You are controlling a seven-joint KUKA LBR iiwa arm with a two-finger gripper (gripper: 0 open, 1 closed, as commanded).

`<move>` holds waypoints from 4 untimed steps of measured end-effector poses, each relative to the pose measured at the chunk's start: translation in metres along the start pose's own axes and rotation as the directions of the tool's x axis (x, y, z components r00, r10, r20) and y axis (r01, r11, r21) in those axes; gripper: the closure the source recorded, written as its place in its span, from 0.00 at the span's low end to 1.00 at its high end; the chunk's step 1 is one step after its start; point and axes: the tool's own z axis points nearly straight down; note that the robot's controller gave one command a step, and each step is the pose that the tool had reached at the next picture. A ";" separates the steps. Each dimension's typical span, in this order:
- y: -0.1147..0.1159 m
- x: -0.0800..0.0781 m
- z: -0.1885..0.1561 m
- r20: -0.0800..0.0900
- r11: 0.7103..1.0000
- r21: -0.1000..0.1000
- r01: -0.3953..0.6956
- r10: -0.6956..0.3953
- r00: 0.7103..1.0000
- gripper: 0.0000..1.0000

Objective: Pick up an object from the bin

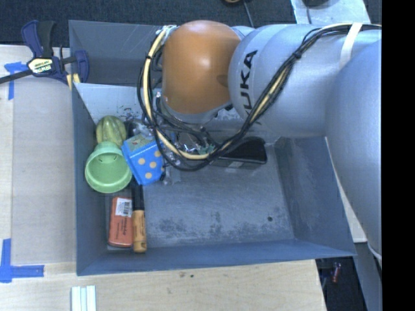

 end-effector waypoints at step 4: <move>-0.018 0.017 0.093 0.010 0.998 -0.001 0.068 -0.068 0.998 1.00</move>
Offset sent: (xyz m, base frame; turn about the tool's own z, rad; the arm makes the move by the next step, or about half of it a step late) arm -0.0255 -0.0390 -0.1026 -0.1094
